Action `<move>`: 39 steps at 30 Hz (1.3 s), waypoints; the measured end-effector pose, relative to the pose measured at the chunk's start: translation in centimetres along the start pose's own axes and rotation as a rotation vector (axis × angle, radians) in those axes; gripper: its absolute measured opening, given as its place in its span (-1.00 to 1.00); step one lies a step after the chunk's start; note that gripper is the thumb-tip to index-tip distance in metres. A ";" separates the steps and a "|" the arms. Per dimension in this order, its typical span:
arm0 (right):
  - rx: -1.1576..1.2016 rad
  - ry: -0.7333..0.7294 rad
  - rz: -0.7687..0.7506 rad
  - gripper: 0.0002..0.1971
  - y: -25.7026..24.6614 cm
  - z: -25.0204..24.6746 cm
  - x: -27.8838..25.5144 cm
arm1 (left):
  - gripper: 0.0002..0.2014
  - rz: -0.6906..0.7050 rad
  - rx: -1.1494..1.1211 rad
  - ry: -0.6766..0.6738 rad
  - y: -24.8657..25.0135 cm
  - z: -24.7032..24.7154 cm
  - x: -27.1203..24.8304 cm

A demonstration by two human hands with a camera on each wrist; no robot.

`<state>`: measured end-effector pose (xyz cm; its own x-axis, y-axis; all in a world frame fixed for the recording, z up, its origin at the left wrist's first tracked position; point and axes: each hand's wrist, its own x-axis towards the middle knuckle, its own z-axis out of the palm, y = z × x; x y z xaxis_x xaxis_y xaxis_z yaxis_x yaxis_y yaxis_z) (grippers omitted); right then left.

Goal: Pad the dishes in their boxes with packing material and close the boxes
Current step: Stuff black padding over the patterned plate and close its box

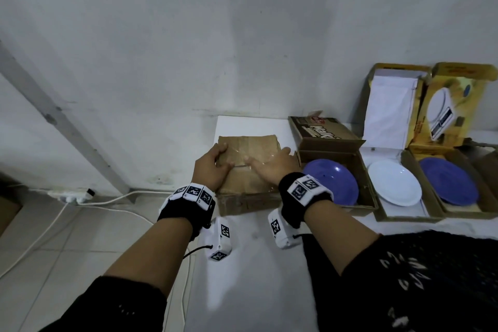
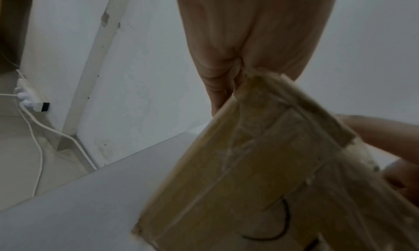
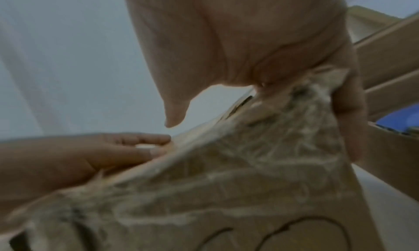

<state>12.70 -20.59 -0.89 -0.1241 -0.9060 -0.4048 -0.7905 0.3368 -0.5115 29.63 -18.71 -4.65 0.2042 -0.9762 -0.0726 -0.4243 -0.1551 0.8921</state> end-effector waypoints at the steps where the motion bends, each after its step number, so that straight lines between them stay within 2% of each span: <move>1: -0.036 0.012 -0.008 0.01 -0.2 0.3 0.1 | -0.52 -0.003 -0.001 0.000 0.0 0.1 0.0; 6: -0.020 0.060 -0.015 -0.28 1.0 0.2 0.6 | -0.52 -0.007 0.028 -0.016 0.1 0.0 0.2; 12: -0.046 -0.082 -0.051 -0.62 2.2 -1.6 2.8 | -0.51 0.003 0.103 -0.024 0.0 0.0 0.5; 13: -0.042 -0.098 -0.033 -0.60 1.9 -1.9 2.9 | -0.51 0.002 0.115 -0.023 0.0 0.1 0.6; 14: -0.032 -0.111 -0.016 -0.50 1.3 -2.0 2.9 | -0.51 0.001 0.126 -0.021 0.1 0.1 0.7; 16: -0.016 -0.101 0.006 -0.13 0.6 -1.2 2.3 | -0.51 -0.003 0.140 -0.023 0.0 0.1 0.7; 17: -0.039 -0.067 -0.006 -0.01 0.4 -0.6 1.9 | -0.51 -0.004 0.143 -0.025 0.0 0.1 0.8; 18: -0.065 -0.028 -0.034 0.01 0.4 0.1 1.6 | -0.51 -0.004 0.146 -0.026 0.0 0.2 0.8; 21: -0.038 0.051 -0.081 -0.25 1.6 0.7 1.4 | -0.51 -0.010 0.144 -0.030 0.0 0.0 0.7; 26: -0.052 -0.070 -0.095 -0.66 2.9 -1.2 2.5 | -0.51 -0.009 0.163 -0.052 0.3 -0.1 0.7; 27: -0.046 -0.091 -0.071 -0.64 2.7 -1.5 2.8 | -0.52 -0.011 0.175 -0.051 0.3 -0.1 0.8; 28: -0.030 -0.103 -0.047 -0.55 2.3 -1.6 3.0 | -0.52 -0.015 0.183 -0.048 0.4 0.0 0.8; 31: -0.002 -0.083 -0.023 -0.09 1.0 -0.7 2.0 | -0.52 -0.033 0.196 -0.040 0.6 0.2 0.5; 32: -0.025 -0.041 -0.041 -0.05 0.9 -0.1 1.5 | -0.51 -0.036 0.193 -0.034 0.7 0.4 0.3; 35: -0.009 0.058 -0.100 -0.26 1.5 0.9 0.7 | -0.51 -0.032 0.182 -0.015 0.9 0.7 -0.1; 39: 0.024 -0.080 -0.122 -0.63 2.7 -0.9 1.8 | -0.55 -0.061 0.163 -0.021 1.0 0.5 0.2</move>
<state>9.82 -21.51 -2.36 0.0213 -0.9174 -0.3973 -0.7819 0.2324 -0.5785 28.77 -19.12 -3.97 0.2162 -0.9669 -0.1355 -0.5492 -0.2352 0.8019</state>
